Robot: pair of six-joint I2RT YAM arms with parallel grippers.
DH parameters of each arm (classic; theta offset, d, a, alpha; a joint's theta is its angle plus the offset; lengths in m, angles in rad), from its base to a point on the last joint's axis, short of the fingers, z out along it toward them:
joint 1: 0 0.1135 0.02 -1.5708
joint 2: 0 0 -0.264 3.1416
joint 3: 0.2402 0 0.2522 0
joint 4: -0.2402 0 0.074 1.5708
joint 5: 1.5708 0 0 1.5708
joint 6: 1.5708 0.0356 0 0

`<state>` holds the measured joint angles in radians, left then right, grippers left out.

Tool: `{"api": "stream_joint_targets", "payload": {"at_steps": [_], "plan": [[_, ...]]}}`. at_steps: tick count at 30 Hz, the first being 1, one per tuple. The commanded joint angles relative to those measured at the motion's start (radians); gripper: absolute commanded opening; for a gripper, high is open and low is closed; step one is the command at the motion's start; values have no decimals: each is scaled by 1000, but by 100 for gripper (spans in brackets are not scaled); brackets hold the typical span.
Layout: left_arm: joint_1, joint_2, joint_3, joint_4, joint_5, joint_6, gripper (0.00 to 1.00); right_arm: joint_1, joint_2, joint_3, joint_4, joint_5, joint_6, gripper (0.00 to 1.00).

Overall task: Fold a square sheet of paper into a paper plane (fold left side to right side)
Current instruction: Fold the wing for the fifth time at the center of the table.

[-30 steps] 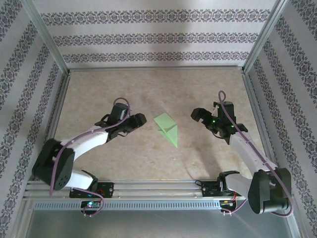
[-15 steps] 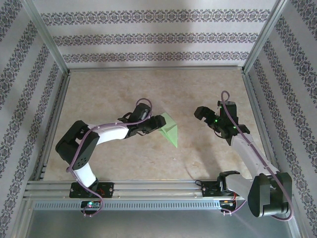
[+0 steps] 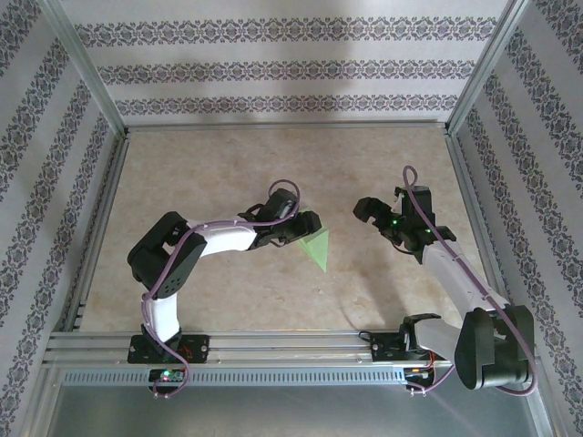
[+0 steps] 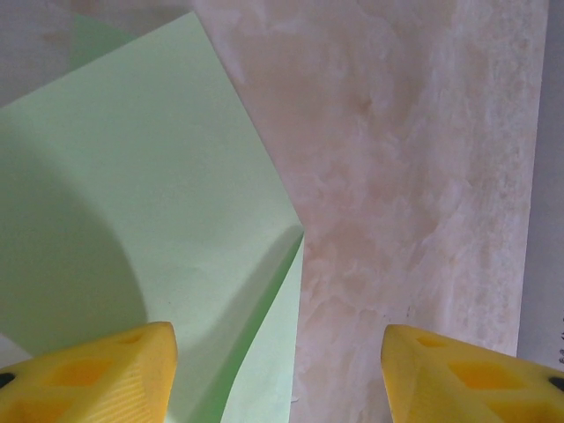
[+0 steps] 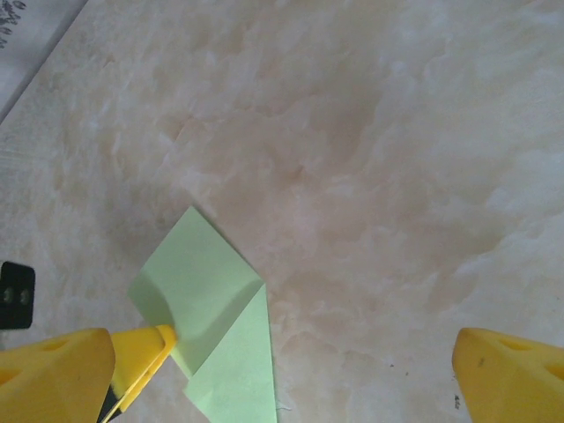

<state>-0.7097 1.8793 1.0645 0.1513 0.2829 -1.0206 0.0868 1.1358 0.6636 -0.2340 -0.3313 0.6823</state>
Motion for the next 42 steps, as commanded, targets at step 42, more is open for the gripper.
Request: {"api": "stream_joint_targets", "payload": {"at_steps": [42], "plan": [[29,-122,-64,-117,-160,-42,62,1,47,-22,32,-109,4,98]]}}
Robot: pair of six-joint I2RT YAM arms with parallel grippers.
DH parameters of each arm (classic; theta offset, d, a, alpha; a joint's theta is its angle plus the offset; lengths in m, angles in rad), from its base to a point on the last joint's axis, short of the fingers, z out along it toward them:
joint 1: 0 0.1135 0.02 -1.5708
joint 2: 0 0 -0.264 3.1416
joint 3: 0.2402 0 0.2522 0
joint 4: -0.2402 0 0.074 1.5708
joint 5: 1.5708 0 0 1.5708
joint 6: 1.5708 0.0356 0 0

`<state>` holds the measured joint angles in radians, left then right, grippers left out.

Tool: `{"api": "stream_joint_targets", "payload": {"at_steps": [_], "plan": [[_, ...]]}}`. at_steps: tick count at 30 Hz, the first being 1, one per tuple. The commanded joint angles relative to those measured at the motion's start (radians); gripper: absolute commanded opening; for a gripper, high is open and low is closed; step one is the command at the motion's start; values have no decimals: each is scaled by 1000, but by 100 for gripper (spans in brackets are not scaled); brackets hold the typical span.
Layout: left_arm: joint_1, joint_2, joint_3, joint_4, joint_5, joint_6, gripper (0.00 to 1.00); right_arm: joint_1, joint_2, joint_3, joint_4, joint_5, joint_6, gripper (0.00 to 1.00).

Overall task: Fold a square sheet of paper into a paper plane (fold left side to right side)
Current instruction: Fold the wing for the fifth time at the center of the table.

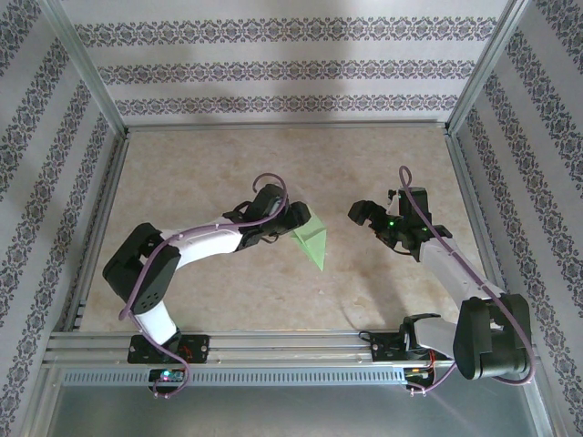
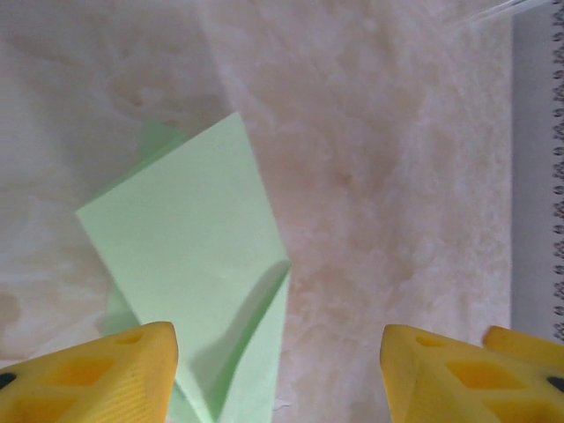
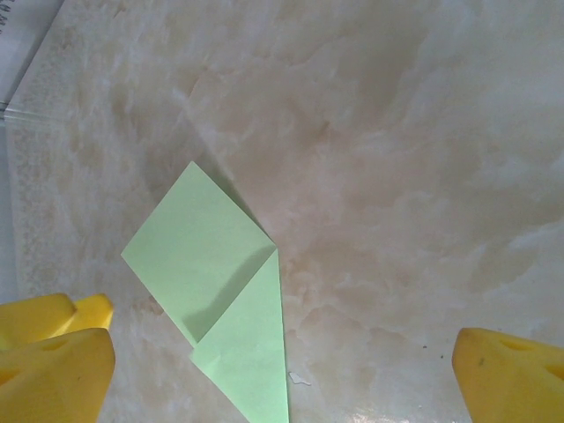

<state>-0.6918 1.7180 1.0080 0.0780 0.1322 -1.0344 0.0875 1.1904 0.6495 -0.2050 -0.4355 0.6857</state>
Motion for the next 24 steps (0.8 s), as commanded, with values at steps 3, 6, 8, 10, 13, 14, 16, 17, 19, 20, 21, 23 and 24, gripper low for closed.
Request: {"api": "stream_joint_targets", "payload": {"at_steps": [3,6,8,10,13,14,16,17,19,20,21,23,24], "plan": [[11,72,7,-52,-12,-48,61,0,-11,-8,0,-2,0,98],[11,106,2,-36,-9,-76,59,0,-11,-7,-1,-2,-2,98],[11,128,0,9,19,-83,54,0,-11,-7,-1,0,-3,98],[11,144,-2,58,40,-91,47,0,-10,-5,-2,1,-5,98],[11,153,-9,105,41,-94,38,0,-9,-5,-5,-2,-6,98],[11,152,-6,106,38,-88,36,0,-9,-5,-6,-2,-8,98],[11,153,0,101,34,-71,31,0,-9,-5,-6,-3,-10,98],[12,153,2,97,32,-62,28,0,-10,-5,-4,-7,-13,98],[16,150,-3,111,40,-40,19,0,-11,-3,-1,-25,-19,98],[20,144,-9,119,51,-25,15,0,-11,-1,4,-47,-29,98],[24,138,-18,136,67,-6,10,0,-11,4,7,-71,-39,98],[34,115,-37,156,107,41,2,0,-8,17,7,-132,-69,98],[41,94,-53,172,133,73,0,-1,-5,23,8,-169,-88,98]]}}
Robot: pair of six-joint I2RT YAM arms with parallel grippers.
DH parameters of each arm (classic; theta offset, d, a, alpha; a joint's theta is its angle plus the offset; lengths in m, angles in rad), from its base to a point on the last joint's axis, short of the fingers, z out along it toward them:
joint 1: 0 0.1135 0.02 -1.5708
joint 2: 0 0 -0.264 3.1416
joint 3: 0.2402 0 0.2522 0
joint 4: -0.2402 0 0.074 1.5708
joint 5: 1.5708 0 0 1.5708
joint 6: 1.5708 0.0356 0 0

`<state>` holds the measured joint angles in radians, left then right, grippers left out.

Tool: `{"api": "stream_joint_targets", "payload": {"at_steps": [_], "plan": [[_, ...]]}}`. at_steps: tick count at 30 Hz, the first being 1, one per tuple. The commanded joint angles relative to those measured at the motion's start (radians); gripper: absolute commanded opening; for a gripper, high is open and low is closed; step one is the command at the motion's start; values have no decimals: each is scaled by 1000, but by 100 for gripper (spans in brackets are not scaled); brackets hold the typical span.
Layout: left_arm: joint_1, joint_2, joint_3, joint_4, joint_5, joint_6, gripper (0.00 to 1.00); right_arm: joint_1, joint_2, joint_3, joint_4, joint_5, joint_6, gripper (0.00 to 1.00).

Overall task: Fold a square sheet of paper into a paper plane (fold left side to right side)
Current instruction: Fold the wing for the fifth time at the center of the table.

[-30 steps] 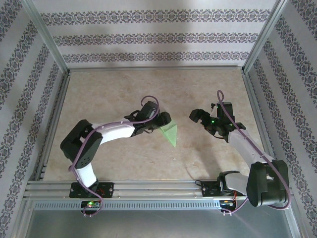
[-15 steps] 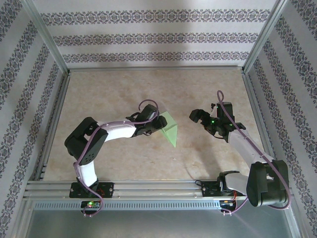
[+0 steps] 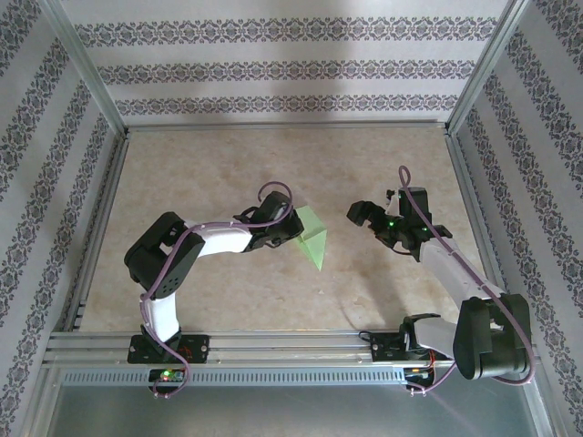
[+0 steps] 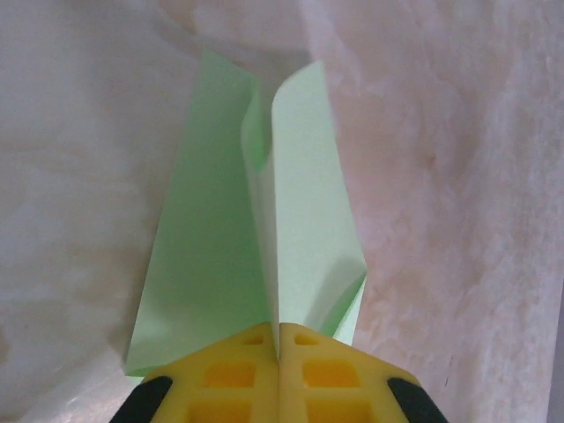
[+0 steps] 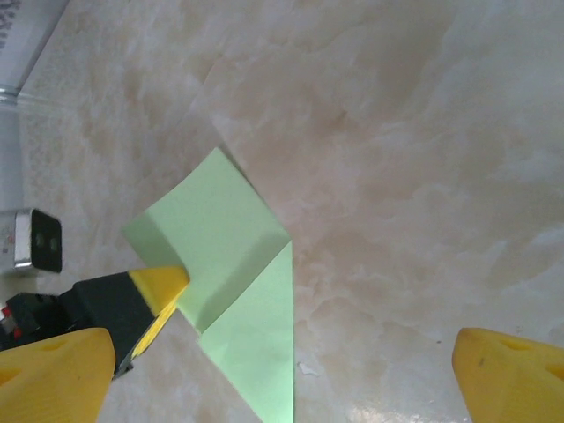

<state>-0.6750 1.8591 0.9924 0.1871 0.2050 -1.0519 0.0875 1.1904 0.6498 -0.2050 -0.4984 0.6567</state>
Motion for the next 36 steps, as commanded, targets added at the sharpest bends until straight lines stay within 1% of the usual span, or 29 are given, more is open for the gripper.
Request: {"api": "stream_joint_targets", "payload": {"at_steps": [1,6,10,15,18,19,21,24,28,32,36], "plan": [[30,-67,-51,70,82,116,0,0,-2,28,10,-142,-72,98],[77,-219,-137,112,280,276,0,14,42,45,57,-342,-117,92],[103,-346,-206,131,437,362,0,80,86,47,118,-421,-149,93],[132,-454,-291,192,549,372,0,159,142,37,254,-460,-124,98],[139,-466,-320,273,607,341,0,195,176,35,351,-492,-85,98],[139,-462,-323,289,621,333,0,202,189,38,377,-507,-70,96],[141,-446,-318,291,630,328,0,222,214,54,424,-547,-41,89],[144,-425,-317,287,613,327,0,235,226,81,424,-562,-35,78],[160,-413,-327,276,571,316,0,229,222,97,393,-543,-50,68],[174,-407,-340,272,562,309,0,228,230,102,373,-531,-62,58],[176,-403,-345,272,573,312,0,230,244,106,363,-496,-71,46]]}}
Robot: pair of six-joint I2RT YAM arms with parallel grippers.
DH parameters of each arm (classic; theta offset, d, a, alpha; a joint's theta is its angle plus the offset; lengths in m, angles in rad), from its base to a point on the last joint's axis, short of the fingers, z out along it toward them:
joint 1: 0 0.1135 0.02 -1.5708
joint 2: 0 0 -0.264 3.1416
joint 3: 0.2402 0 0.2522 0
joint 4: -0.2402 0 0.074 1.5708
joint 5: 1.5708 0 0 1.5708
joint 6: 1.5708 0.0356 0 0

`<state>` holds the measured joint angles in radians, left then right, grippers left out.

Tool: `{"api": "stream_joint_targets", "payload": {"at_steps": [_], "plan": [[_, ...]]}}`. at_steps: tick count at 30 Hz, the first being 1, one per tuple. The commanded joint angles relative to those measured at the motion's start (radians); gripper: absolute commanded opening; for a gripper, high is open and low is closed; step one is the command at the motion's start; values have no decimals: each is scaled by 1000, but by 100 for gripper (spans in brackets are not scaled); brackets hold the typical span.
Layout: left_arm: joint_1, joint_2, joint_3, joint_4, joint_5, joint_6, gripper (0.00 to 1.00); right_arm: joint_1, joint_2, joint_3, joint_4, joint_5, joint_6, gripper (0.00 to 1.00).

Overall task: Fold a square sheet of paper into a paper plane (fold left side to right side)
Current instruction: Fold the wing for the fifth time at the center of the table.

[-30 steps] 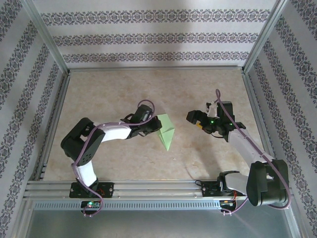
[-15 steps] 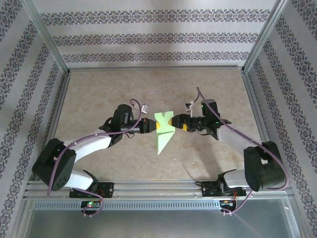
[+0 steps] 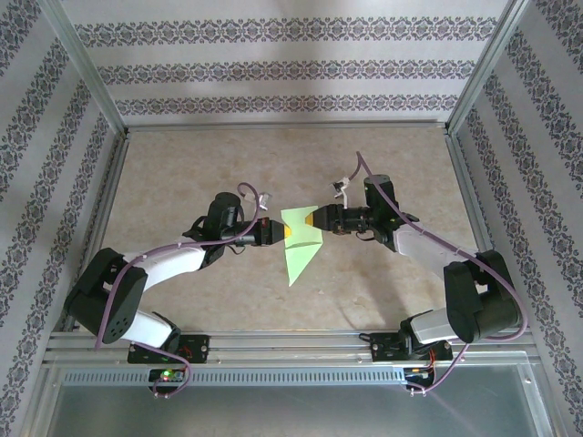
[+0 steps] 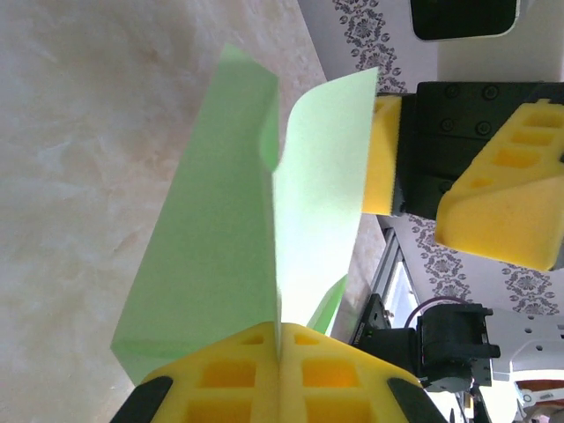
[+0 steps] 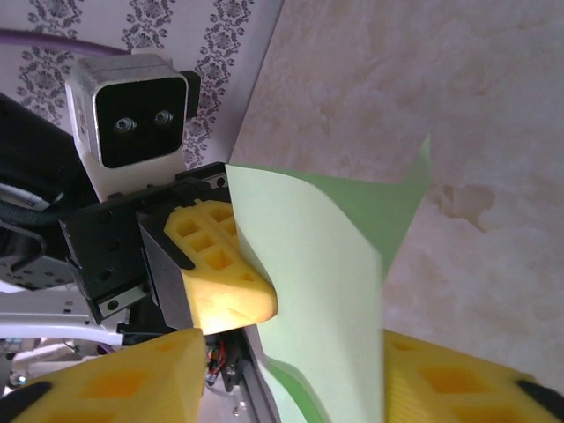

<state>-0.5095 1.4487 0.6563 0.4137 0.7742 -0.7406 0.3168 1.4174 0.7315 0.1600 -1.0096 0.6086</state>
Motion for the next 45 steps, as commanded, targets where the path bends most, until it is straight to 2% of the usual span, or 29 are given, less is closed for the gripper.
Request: {"api": "stream_joint_targets", "payload": {"at_steps": [1,4,6,9,11,14,18,20,22,25,30,33,38,45], "plan": [[11,8,-10,42,6,3,0,2,22,25,-3,25,-24,44],[14,16,-9,32,7,10,0,14,41,36,-23,67,-40,32],[15,19,-12,30,7,13,3,27,62,44,-34,102,-48,19],[24,9,-21,-11,-30,39,22,40,98,46,-39,167,-47,5],[35,-14,-30,-71,-89,69,42,44,126,45,-37,206,-36,1],[42,-72,-25,-247,-237,149,53,51,178,42,-34,267,-2,0],[34,-171,11,-462,-365,258,53,54,234,39,-42,325,55,0],[3,-221,31,-543,-419,302,53,54,235,37,-56,354,81,0],[-54,-255,62,-622,-484,338,52,54,227,38,-76,379,105,0],[-186,-261,109,-717,-594,373,52,55,205,44,-120,413,147,0],[-408,-132,209,-797,-770,387,52,56,193,60,-159,423,221,2],[-493,-15,294,-843,-846,402,52,56,192,66,-173,433,247,2],[-563,162,413,-903,-907,425,53,59,196,76,-187,445,267,2],[-592,322,531,-1002,-987,448,54,67,198,80,-198,460,270,2]]}}
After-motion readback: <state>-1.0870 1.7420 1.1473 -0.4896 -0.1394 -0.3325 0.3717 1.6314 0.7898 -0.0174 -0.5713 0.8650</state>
